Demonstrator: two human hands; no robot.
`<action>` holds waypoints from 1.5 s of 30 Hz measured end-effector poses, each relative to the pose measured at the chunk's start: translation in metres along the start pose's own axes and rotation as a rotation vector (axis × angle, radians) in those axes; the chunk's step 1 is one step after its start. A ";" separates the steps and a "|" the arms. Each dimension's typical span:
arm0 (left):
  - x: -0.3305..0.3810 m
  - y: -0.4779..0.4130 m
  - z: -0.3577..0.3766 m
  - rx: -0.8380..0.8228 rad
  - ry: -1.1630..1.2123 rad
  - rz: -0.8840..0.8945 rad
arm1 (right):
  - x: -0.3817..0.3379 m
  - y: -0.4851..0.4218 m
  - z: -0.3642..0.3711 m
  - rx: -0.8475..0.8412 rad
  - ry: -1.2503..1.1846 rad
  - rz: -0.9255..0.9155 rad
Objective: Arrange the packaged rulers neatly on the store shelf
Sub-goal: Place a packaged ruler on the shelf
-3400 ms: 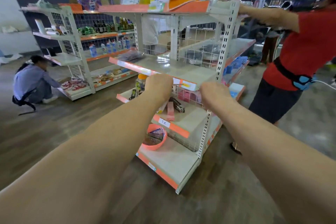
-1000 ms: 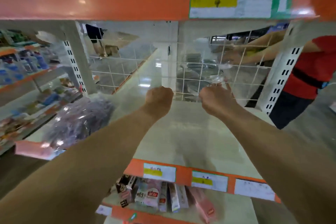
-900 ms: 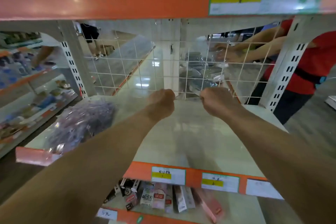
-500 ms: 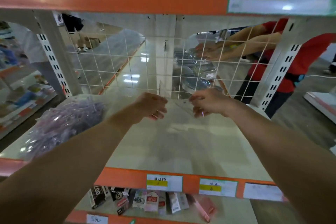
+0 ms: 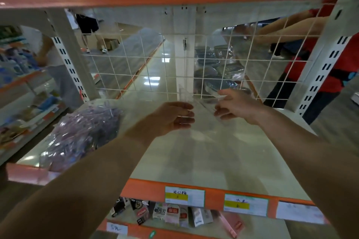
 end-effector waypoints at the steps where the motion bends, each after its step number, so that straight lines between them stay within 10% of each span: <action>1: 0.000 0.000 -0.003 0.009 -0.016 0.005 | 0.002 -0.001 0.000 -0.004 -0.010 0.007; 19: -0.003 -0.011 -0.034 0.318 -0.268 -0.031 | -0.005 -0.021 0.021 -0.038 0.139 0.012; 40: -0.003 -0.019 -0.051 0.092 -0.234 -0.146 | -0.011 -0.071 0.058 0.082 0.668 -0.073; 45: 0.004 -0.024 -0.038 -0.010 -0.144 -0.130 | -0.021 -0.055 0.039 -0.023 0.202 -0.112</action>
Point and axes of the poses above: each hand's wrist, its own y-axis away from the middle knuckle, its own z-axis out of the palm, x = y × z, the point moved 4 cm from there along -y, towards the middle knuckle, and after that the axes turned 14 degrees about y, right-handed, at the moved point
